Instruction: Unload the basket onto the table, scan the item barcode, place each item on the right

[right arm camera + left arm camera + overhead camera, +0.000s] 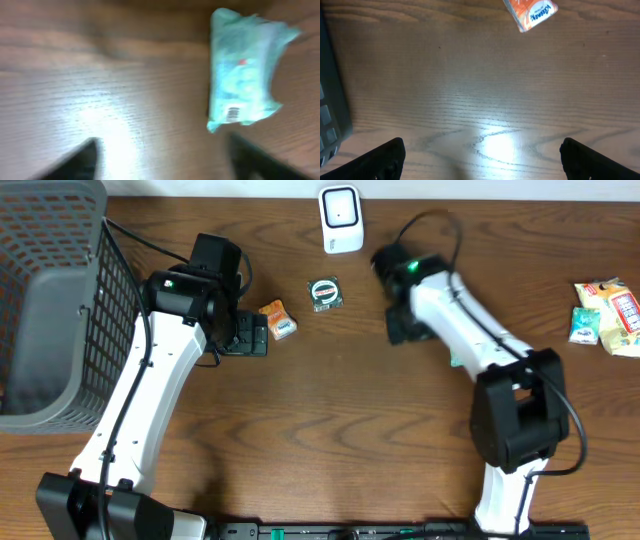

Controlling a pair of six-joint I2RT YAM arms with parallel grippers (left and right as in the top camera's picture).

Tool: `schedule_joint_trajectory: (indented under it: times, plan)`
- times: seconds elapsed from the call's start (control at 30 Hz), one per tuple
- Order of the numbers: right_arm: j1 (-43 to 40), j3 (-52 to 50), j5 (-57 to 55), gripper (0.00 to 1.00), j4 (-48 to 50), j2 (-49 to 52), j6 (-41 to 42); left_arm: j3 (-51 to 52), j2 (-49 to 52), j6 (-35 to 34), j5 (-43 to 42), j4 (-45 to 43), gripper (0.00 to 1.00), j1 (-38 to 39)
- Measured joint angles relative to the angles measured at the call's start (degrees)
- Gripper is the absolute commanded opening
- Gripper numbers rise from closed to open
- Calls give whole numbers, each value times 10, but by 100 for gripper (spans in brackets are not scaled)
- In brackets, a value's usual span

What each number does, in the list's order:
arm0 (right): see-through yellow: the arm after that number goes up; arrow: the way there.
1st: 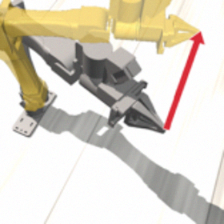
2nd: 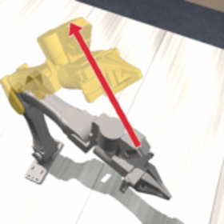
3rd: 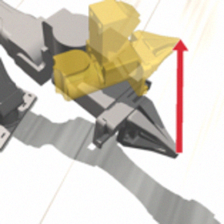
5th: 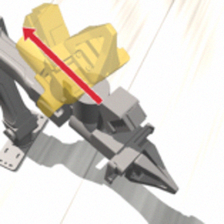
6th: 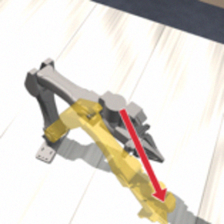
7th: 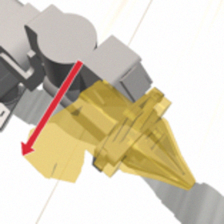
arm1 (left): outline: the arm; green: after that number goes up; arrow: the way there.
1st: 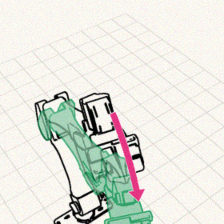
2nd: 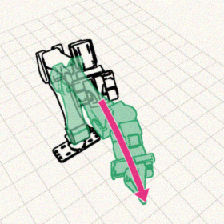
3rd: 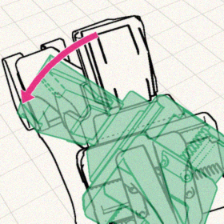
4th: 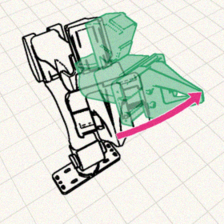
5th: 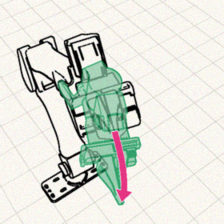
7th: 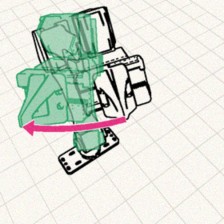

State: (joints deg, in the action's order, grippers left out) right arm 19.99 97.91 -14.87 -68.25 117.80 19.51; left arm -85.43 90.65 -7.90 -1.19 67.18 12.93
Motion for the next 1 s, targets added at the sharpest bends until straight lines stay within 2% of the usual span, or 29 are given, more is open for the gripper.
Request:
schedule_joint_trajectory:
  times: [0.13, 0.27, 0.33, 0.4, 0.53, 0.67, 0.83, 1.0]
  plan:
    - [-84, 57, 64, 99, -10, 0, -33, 0, 0, 0, 0, 0, 98, 0]
    - [-180, 57, 145, 99, -10, 0, -93, 0, 0, 0, 0, 0, 98, 0]
    - [-256, 44, 238, 99, 9, 0, -154, 0, 0, 0, 0, -1, 98, 0]
    - [-297, 23, 294, 99, 28, 0, -187, 0, 0, 0, 0, 0, 98, 0]
    - [-356, -33, 356, 99, 83, 0, -208, 0, 0, 0, 0, 0, 98, 0]
    - [-379, -103, 409, 83, 141, 0, -218, 0, 0, 0, 0, 0, 98, 0]
    - [-376, -143, 450, 80, 177, 0, -221, 0, 0, 0, 0, 0, 98, 0]
    - [-357, -173, 454, 65, 212, 0, -221, 0, 0, 0, 0, 0, 98, 0]
